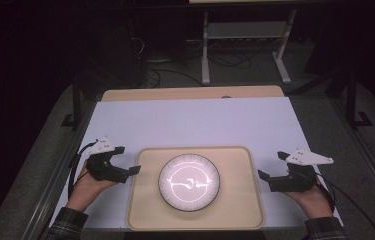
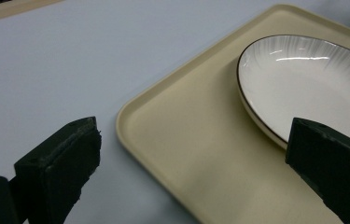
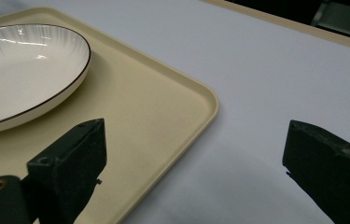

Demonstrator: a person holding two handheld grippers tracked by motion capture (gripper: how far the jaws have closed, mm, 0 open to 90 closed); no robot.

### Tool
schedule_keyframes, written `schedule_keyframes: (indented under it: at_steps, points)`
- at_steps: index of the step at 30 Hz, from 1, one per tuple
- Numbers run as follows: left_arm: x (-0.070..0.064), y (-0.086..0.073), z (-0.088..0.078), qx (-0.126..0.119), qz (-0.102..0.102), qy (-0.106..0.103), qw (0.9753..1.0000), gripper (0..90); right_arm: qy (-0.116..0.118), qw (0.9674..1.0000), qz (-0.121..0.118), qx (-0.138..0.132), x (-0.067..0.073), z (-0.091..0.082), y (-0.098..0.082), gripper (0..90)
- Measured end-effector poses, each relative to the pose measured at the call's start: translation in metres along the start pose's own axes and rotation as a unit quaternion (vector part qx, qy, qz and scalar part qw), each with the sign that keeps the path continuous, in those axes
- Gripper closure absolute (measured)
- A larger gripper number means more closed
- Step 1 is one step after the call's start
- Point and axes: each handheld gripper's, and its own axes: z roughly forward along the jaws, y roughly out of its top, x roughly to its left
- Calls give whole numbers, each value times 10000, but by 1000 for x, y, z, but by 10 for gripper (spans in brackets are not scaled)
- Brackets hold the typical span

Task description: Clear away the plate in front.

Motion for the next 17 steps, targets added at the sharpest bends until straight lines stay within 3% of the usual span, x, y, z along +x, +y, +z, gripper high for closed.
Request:
schedule_keyframes:
  at_steps: [8, 17]
  points:
    - [6, -17, -15, -30, -124, 172, 9998, 28, 7, 10000, -19, 10, 0, 0, 0, 55]
    - [10, -23, -15, -3, -136, 224, 9997, 28, 17, 10000, -13, 46, 0, 1, -1, 55]
